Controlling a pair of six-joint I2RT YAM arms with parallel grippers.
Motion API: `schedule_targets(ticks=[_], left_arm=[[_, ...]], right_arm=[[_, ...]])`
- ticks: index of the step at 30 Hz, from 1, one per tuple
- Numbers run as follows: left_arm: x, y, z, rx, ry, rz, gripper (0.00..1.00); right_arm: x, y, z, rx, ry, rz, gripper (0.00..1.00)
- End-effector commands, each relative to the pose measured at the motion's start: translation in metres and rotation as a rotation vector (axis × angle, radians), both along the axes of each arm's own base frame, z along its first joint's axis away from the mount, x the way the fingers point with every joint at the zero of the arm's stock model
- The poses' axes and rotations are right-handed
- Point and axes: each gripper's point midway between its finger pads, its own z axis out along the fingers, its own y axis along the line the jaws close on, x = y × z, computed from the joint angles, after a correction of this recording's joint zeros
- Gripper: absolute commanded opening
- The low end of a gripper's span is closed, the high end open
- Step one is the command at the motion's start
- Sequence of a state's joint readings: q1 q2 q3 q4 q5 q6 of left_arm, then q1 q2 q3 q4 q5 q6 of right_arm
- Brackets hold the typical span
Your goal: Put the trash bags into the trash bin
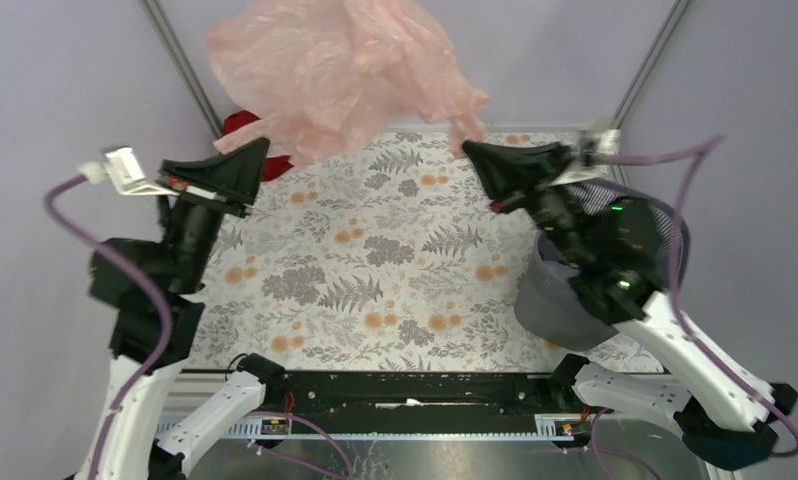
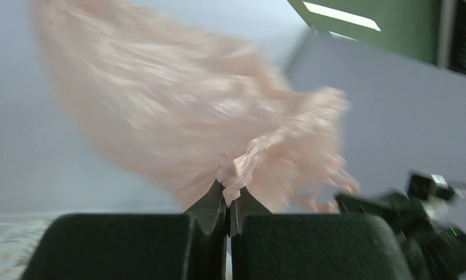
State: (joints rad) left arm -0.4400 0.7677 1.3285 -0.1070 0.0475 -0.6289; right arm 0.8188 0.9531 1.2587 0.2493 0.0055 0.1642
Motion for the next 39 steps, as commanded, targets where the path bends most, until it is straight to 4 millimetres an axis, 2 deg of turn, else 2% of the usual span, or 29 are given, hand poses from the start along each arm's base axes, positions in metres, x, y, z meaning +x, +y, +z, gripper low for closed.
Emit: schedule_targets(ticks=[1, 2, 3, 4, 5, 7, 8, 10, 12, 14, 16, 18, 19, 20, 21, 22, 23, 25, 26, 27, 28, 29, 30, 31, 32, 33, 35, 37, 39], left_arm=[[0.103, 0.009, -0.321, 0.256, 0.864, 0.234, 0.0], [0.089, 0.005, -0.361, 0.244, 0.981, 0.169, 0.0], [0.074, -0.003, -0.388, 0.221, 1.04, 0.078, 0.0], [0.061, -0.012, -0.397, 0.184, 1.046, 0.001, 0.0], [0.053, -0.01, -0.4, 0.157, 1.049, -0.007, 0.0], [0.051, -0.007, -0.374, 0.132, 0.987, -0.012, 0.0], [0.055, -0.007, -0.343, 0.134, 0.924, -0.02, 0.0], [0.065, -0.013, -0.266, 0.172, 0.781, -0.055, 0.0], [0.068, -0.022, -0.177, 0.202, 0.612, -0.108, 0.0], [0.057, -0.028, -0.085, 0.197, 0.41, -0.156, 0.0], [0.03, -0.03, -0.005, 0.151, 0.207, -0.203, 0.0], [-0.003, -0.026, 0.047, 0.079, 0.03, -0.234, 0.0], [-0.014, -0.021, 0.057, 0.043, -0.024, -0.227, 0.0], [-0.009, -0.017, 0.047, 0.012, -0.03, -0.201, 0.0], [-0.003, -0.011, 0.03, -0.016, -0.012, -0.161, 0.0], [0.01, -0.005, 0.002, -0.039, 0.046, -0.111, 0.0], [0.028, 0.001, -0.039, -0.049, 0.156, -0.05, 0.0], [0.064, 0.019, -0.169, -0.02, 0.537, 0.116, 0.0], [0.069, 0.022, -0.239, 0.008, 0.731, 0.155, 0.0], [0.069, 0.023, -0.296, 0.036, 0.878, 0.147, 0.0], [0.064, 0.017, -0.336, 0.046, 0.976, 0.078, 0.0], [0.059, 0.013, -0.361, 0.03, 1.034, -0.002, 0.0], [0.056, 0.009, -0.369, 0.004, 1.056, -0.079, 0.0], [0.057, 0.008, -0.364, -0.019, 1.05, -0.132, 0.0], [0.061, 0.007, -0.343, -0.026, 1.008, -0.169, 0.0], [0.069, 0.009, -0.308, -0.019, 0.924, -0.182, 0.0], [0.089, 0.011, -0.205, 0.052, 0.683, -0.181, 0.0], [0.093, 0.01, -0.088, 0.114, 0.469, -0.149, 0.0], [0.068, -0.004, 0.004, 0.125, 0.266, -0.185, 0.0]], right_arm=[[0.062, 0.075, -0.274, -0.491, 0.428, 0.035, 0.0], [0.054, 0.078, -0.308, -0.53, 0.5, 0.078, 0.0], [0.042, 0.08, -0.334, -0.535, 0.555, 0.129, 0.0], [0.032, 0.078, -0.348, -0.517, 0.594, 0.159, 0.0], [0.025, 0.076, -0.352, -0.49, 0.618, 0.173, 0.0], [0.021, 0.069, -0.336, -0.457, 0.608, 0.16, 0.0], [0.025, 0.068, -0.316, -0.461, 0.57, 0.142, 0.0], [0.034, 0.071, -0.246, -0.44, 0.458, 0.123, 0.0], [0.036, 0.074, -0.172, -0.409, 0.35, 0.133, 0.0], [0.029, 0.072, -0.099, -0.362, 0.249, 0.154, 0.0], [0.015, 0.067, -0.037, -0.304, 0.151, 0.179, 0.0], [-0.001, 0.059, 0.0, -0.249, 0.074, 0.211, 0.0], [-0.007, 0.056, 0.005, -0.227, 0.05, 0.22, 0.0], [-0.01, 0.053, 0.006, -0.201, 0.021, 0.219, 0.0], [-0.007, 0.053, -0.008, -0.19, 0.012, 0.206, 0.0], [0.001, 0.052, -0.033, -0.191, 0.033, 0.175, 0.0], [0.014, 0.052, -0.068, -0.197, 0.089, 0.124, 0.0], [0.041, 0.058, -0.16, -0.258, 0.24, 0.042, 0.0], [0.05, 0.063, -0.213, -0.314, 0.336, 0.034, 0.0], [0.051, 0.07, -0.261, -0.375, 0.45, 0.054, 0.0], [0.045, 0.08, -0.294, -0.436, 0.531, 0.111, 0.0], [0.038, 0.087, -0.315, -0.485, 0.587, 0.171, 0.0], [0.032, 0.092, -0.323, -0.502, 0.618, 0.209, 0.0], [0.034, 0.09, -0.316, -0.487, 0.612, 0.197, 0.0], [0.04, 0.086, -0.298, -0.468, 0.586, 0.155, 0.0], [0.049, 0.081, -0.273, -0.461, 0.538, 0.102, 0.0], [0.061, 0.079, -0.199, -0.473, 0.41, 0.051, 0.0], [0.064, 0.079, -0.118, -0.455, 0.3, 0.047, 0.0], [0.048, 0.082, -0.055, -0.398, 0.214, 0.113, 0.0]])
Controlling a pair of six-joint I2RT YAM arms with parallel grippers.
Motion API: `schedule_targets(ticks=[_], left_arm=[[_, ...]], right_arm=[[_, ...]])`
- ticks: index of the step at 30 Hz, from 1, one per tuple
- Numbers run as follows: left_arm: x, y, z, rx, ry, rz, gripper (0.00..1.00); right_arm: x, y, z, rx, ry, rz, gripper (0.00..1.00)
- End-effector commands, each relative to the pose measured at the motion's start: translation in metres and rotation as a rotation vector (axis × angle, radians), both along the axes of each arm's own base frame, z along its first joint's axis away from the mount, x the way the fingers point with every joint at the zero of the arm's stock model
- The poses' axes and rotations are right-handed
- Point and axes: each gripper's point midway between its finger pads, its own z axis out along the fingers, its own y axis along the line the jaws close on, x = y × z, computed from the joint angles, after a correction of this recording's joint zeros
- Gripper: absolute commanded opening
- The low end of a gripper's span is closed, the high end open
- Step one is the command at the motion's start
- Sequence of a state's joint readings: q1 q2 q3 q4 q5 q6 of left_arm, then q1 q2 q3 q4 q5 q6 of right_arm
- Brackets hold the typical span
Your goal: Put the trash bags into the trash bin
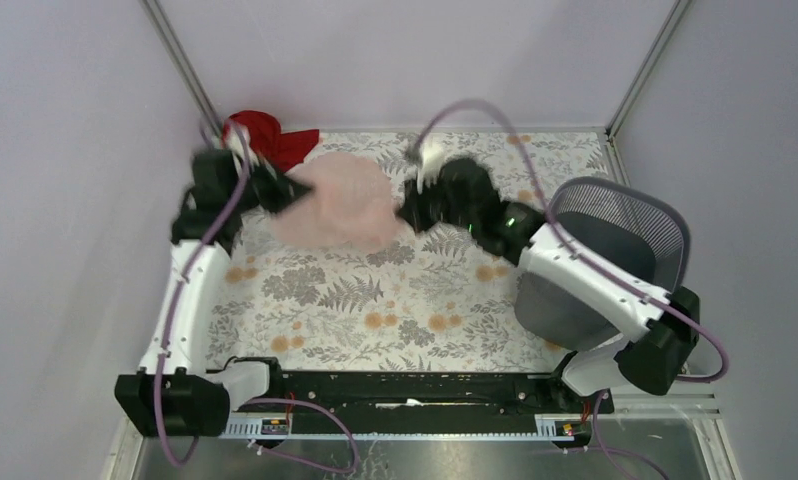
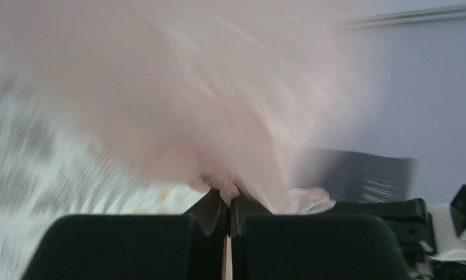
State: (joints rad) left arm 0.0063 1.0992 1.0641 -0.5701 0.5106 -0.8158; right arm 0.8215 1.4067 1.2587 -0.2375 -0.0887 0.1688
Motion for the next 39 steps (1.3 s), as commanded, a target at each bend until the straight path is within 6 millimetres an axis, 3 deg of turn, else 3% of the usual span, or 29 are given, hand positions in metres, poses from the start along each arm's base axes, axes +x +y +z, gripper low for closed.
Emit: schedule_targets(ticks=[1, 2, 3, 4, 5, 6, 7, 9, 10, 11, 12, 13, 14, 15, 17, 19, 21, 22, 24, 25, 27, 29, 30, 31, 32, 33, 34, 37, 39], left_arm=[[-0.041, -0.032, 0.32, -0.03, -0.879, -0.177, 0.0], [-0.051, -0.036, 0.333, -0.073, -0.955, -0.202, 0.0], [-0.059, -0.039, 0.326, -0.106, -0.973, -0.216, 0.0], [-0.061, -0.037, 0.31, -0.121, -0.968, -0.197, 0.0], [-0.058, -0.032, 0.278, -0.119, -0.928, -0.149, 0.0], [-0.051, -0.024, 0.235, -0.095, -0.863, -0.081, 0.0], [-0.041, -0.01, 0.184, -0.05, -0.772, 0.013, 0.0], [-0.03, 0.019, 0.062, 0.077, -0.498, 0.174, 0.0], [-0.031, 0.034, -0.002, 0.159, -0.319, 0.231, 0.0], [-0.034, 0.04, -0.034, 0.205, -0.224, 0.238, 0.0], [-0.034, 0.038, -0.045, 0.214, -0.189, 0.215, 0.0], [-0.031, 0.031, -0.039, 0.197, -0.194, 0.181, 0.0], [-0.026, 0.023, -0.018, 0.163, -0.239, 0.144, 0.0], [-0.021, 0.013, 0.017, 0.124, -0.318, 0.098, 0.0], [-0.019, 0.0, 0.108, 0.087, -0.512, 0.033, 0.0], [-0.035, -0.001, 0.202, 0.094, -0.706, 0.03, 0.0], [-0.06, 0.005, 0.262, 0.098, -0.853, 0.067, 0.0], [-0.07, 0.01, 0.276, 0.102, -0.901, 0.095, 0.0], [-0.078, 0.016, 0.26, 0.102, -0.913, 0.13, 0.0], [-0.074, 0.021, 0.232, 0.107, -0.859, 0.162, 0.0], [-0.059, 0.024, 0.136, 0.112, -0.619, 0.185, 0.0], [-0.055, 0.024, 0.018, 0.167, -0.295, 0.154, 0.0], [-0.061, 0.026, -0.026, 0.204, -0.166, 0.138, 0.0], [-0.068, 0.029, -0.055, 0.242, -0.089, 0.12, 0.0], [-0.07, 0.029, -0.056, 0.257, -0.085, 0.108, 0.0], [-0.068, 0.03, -0.041, 0.262, -0.123, 0.106, 0.0], [-0.064, 0.028, -0.011, 0.254, -0.201, 0.107, 0.0], [-0.066, 0.015, 0.115, 0.178, -0.478, 0.077, 0.0], [-0.085, 0.002, 0.195, 0.101, -0.64, 0.022, 0.0]], right_arm=[[-0.017, -0.007, 0.254, 0.366, -0.425, 0.082, 0.0], [-0.026, -0.008, 0.266, 0.411, -0.432, 0.106, 0.0], [-0.035, -0.01, 0.269, 0.451, -0.439, 0.128, 0.0], [-0.037, -0.007, 0.241, 0.453, -0.404, 0.135, 0.0], [-0.042, -0.013, 0.237, 0.483, -0.42, 0.128, 0.0], [-0.035, -0.011, 0.185, 0.457, -0.365, 0.094, 0.0], [-0.029, -0.014, 0.149, 0.438, -0.317, 0.043, 0.0], [-0.019, -0.014, 0.057, 0.322, -0.17, -0.023, 0.0], [-0.021, -0.012, 0.025, 0.278, -0.101, -0.022, 0.0], [-0.025, -0.011, 0.006, 0.252, -0.059, -0.011, 0.0], [-0.027, -0.01, 0.001, 0.25, -0.045, -0.002, 0.0], [-0.026, -0.011, 0.008, 0.256, -0.059, -0.006, 0.0], [-0.023, -0.013, 0.024, 0.258, -0.091, -0.014, 0.0], [-0.018, -0.015, 0.045, 0.248, -0.131, -0.024, 0.0], [-0.014, -0.017, 0.103, 0.246, -0.21, -0.014, 0.0], [-0.025, -0.016, 0.171, 0.317, -0.283, 0.044, 0.0], [-0.044, -0.018, 0.217, 0.414, -0.341, 0.116, 0.0], [-0.052, -0.02, 0.228, 0.448, -0.362, 0.133, 0.0], [-0.052, -0.028, 0.214, 0.455, -0.367, 0.104, 0.0], [-0.045, -0.03, 0.178, 0.422, -0.323, 0.058, 0.0], [-0.034, -0.038, 0.112, 0.374, -0.236, -0.046, 0.0], [-0.035, -0.039, 0.039, 0.304, -0.11, -0.085, 0.0], [-0.039, -0.037, 0.01, 0.283, -0.049, -0.078, 0.0], [-0.043, -0.036, -0.008, 0.263, -0.008, -0.071, 0.0], [-0.045, -0.037, -0.014, 0.243, 0.007, -0.069, 0.0], [-0.043, -0.039, -0.006, 0.229, -0.009, -0.073, 0.0], [-0.042, -0.043, 0.007, 0.209, -0.032, -0.079, 0.0], [-0.04, -0.048, 0.093, 0.286, -0.159, -0.071, 0.0], [-0.058, -0.046, 0.157, 0.385, -0.218, 0.021, 0.0]])
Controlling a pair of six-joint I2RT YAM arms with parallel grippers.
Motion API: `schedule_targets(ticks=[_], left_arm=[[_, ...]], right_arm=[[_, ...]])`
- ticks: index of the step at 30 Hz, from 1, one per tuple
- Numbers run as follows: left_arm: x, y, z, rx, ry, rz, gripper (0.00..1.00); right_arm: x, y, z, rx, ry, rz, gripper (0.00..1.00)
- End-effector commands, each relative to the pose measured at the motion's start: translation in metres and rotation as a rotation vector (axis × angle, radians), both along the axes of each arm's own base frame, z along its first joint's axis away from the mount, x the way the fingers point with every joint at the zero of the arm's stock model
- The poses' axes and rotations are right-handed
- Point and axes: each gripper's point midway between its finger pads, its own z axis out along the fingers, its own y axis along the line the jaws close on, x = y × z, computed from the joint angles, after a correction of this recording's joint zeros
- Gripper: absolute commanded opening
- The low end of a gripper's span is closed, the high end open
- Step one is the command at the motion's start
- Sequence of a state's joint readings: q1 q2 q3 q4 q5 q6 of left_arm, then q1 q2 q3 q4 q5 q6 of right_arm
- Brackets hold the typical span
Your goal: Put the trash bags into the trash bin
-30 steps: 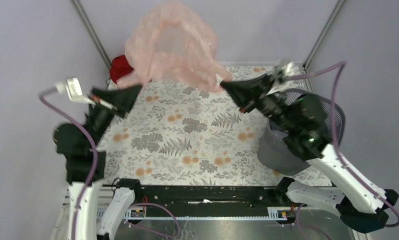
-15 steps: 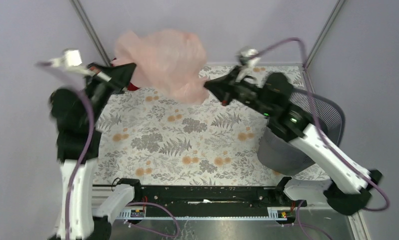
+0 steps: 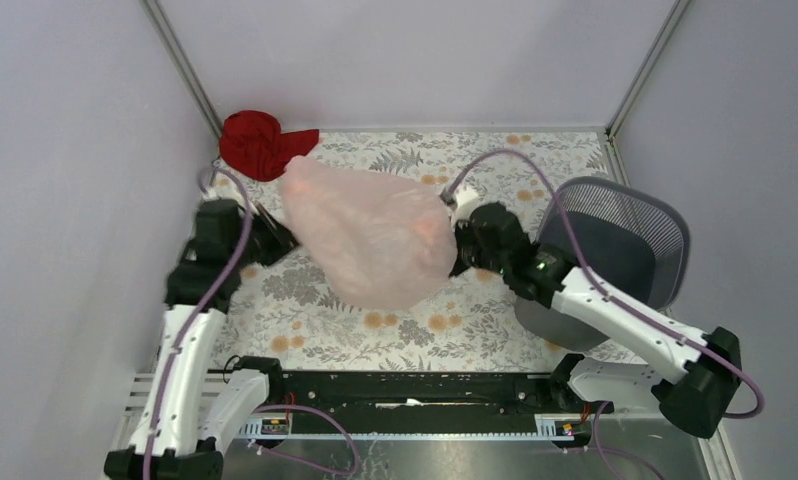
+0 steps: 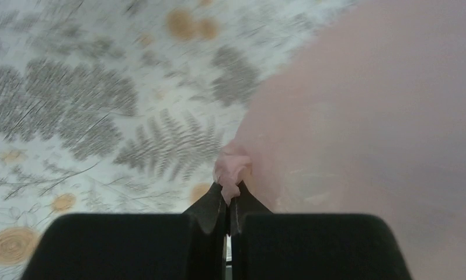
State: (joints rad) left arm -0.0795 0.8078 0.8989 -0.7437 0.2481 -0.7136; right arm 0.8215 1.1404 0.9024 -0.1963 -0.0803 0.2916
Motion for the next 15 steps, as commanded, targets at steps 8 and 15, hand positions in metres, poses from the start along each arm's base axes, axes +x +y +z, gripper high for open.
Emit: schedule_targets(ticks=[8, 15], left_arm=[[-0.015, -0.016, 0.139, -0.151, -0.467, -0.05, 0.0], [-0.009, -0.021, 0.003, -0.106, -0.119, -0.096, 0.0]], right_arm=[[-0.001, -0.004, 0.155, 0.414, -0.306, -0.041, 0.0], [-0.002, -0.005, 0.081, 0.238, -0.147, -0.048, 0.0]])
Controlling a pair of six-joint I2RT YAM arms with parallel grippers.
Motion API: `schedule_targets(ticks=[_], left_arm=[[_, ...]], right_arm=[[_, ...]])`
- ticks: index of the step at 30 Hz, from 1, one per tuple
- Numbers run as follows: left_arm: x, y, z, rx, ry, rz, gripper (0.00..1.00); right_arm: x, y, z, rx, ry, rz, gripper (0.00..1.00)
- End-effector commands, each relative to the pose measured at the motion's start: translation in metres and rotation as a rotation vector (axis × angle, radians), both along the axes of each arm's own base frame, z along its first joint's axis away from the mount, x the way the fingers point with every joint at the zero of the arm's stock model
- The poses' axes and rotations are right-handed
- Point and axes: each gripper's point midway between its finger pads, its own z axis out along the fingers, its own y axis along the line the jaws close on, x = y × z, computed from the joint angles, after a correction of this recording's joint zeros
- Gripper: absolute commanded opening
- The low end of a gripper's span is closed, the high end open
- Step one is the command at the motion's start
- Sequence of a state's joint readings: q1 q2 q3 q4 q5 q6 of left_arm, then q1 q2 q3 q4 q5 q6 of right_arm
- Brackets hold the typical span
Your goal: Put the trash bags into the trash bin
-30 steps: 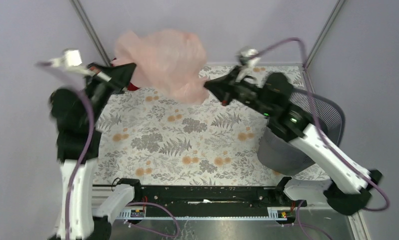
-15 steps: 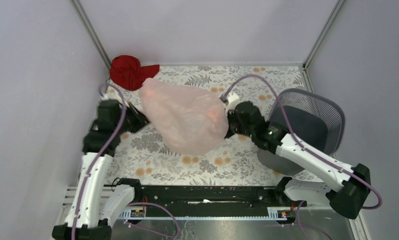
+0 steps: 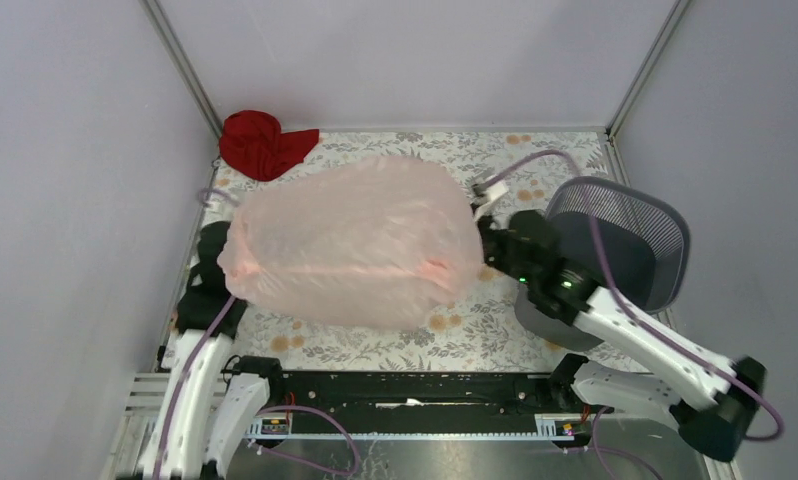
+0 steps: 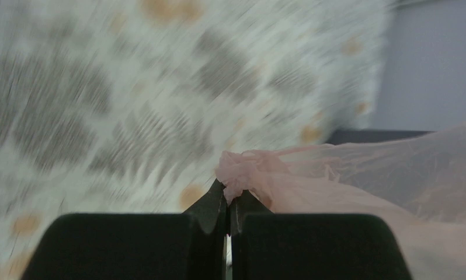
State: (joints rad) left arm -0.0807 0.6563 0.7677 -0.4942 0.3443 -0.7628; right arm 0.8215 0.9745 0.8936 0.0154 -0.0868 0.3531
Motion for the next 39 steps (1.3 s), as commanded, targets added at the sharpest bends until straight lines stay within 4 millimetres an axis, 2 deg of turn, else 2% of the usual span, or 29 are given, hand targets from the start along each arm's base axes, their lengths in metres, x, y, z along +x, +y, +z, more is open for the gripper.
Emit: schedule_targets(ticks=[1, 3, 4, 6, 7, 9, 11, 12, 14, 15, 17, 20, 27, 29, 32, 33, 35, 36, 37, 39], left_arm=[[-0.008, -0.004, -0.008, 0.011, 0.076, -0.041, 0.0], [-0.002, -0.002, 0.033, 0.019, -0.029, -0.028, 0.0], [-0.001, 0.0, 0.048, 0.021, -0.067, -0.019, 0.0], [0.002, 0.002, 0.068, 0.025, -0.111, -0.003, 0.0], [0.003, 0.004, 0.068, 0.028, -0.111, 0.005, 0.0], [0.003, 0.007, 0.051, 0.037, -0.062, 0.029, 0.0], [0.0, 0.011, 0.016, 0.05, 0.031, 0.049, 0.0], [-0.004, 0.012, -0.002, 0.061, 0.083, 0.052, 0.0], [-0.009, 0.016, -0.025, 0.087, 0.142, 0.06, 0.0], [-0.011, 0.018, -0.031, 0.101, 0.156, 0.065, 0.0], [-0.009, 0.023, -0.029, 0.128, 0.142, 0.078, 0.0], [0.0, 0.024, -0.001, 0.146, 0.069, 0.078, 0.0], [0.026, 0.006, 0.1, 0.078, -0.186, 0.006, 0.0], [0.03, 0.001, 0.127, 0.051, -0.26, -0.015, 0.0], [0.028, -0.01, 0.165, 0.006, -0.373, -0.073, 0.0], [0.027, -0.012, 0.17, -0.004, -0.399, -0.081, 0.0], [0.025, -0.011, 0.167, -0.011, -0.417, -0.074, 0.0], [0.027, -0.009, 0.155, -0.008, -0.397, -0.061, 0.0], [0.028, -0.009, 0.141, -0.007, -0.37, -0.054, 0.0], [0.03, -0.009, 0.106, -0.001, -0.288, -0.06, 0.0]], right_arm=[[-0.001, -0.014, -0.01, -0.063, 0.04, -0.045, 0.0], [0.001, -0.018, -0.001, -0.064, 0.015, -0.065, 0.0], [0.002, -0.018, -0.003, -0.075, 0.019, -0.067, 0.0], [0.004, -0.016, -0.018, -0.112, 0.056, -0.063, 0.0], [0.004, -0.014, -0.03, -0.136, 0.087, -0.062, 0.0], [0.006, -0.011, -0.053, -0.178, 0.145, -0.067, 0.0], [0.007, -0.007, -0.066, -0.197, 0.179, -0.059, 0.0], [0.007, -0.005, -0.067, -0.196, 0.182, -0.052, 0.0], [0.009, -0.003, -0.064, -0.198, 0.167, -0.047, 0.0], [0.012, -0.004, -0.062, -0.205, 0.153, -0.055, 0.0], [0.022, -0.009, -0.053, -0.235, 0.107, -0.093, 0.0], [0.035, -0.012, -0.04, -0.283, 0.037, -0.122, 0.0], [0.073, -0.012, -0.007, -0.383, -0.096, -0.207, 0.0], [0.082, -0.011, 0.011, -0.393, -0.127, -0.231, 0.0], [0.082, -0.01, 0.038, -0.385, -0.155, -0.218, 0.0], [0.079, -0.011, 0.042, -0.374, -0.165, -0.213, 0.0], [0.074, -0.014, 0.039, -0.363, -0.188, -0.201, 0.03], [0.071, -0.019, 0.03, -0.368, -0.19, -0.207, 0.05], [0.068, -0.023, 0.013, -0.389, -0.171, -0.208, 0.06], [0.061, -0.028, -0.002, -0.401, -0.131, -0.203, 0.04]])
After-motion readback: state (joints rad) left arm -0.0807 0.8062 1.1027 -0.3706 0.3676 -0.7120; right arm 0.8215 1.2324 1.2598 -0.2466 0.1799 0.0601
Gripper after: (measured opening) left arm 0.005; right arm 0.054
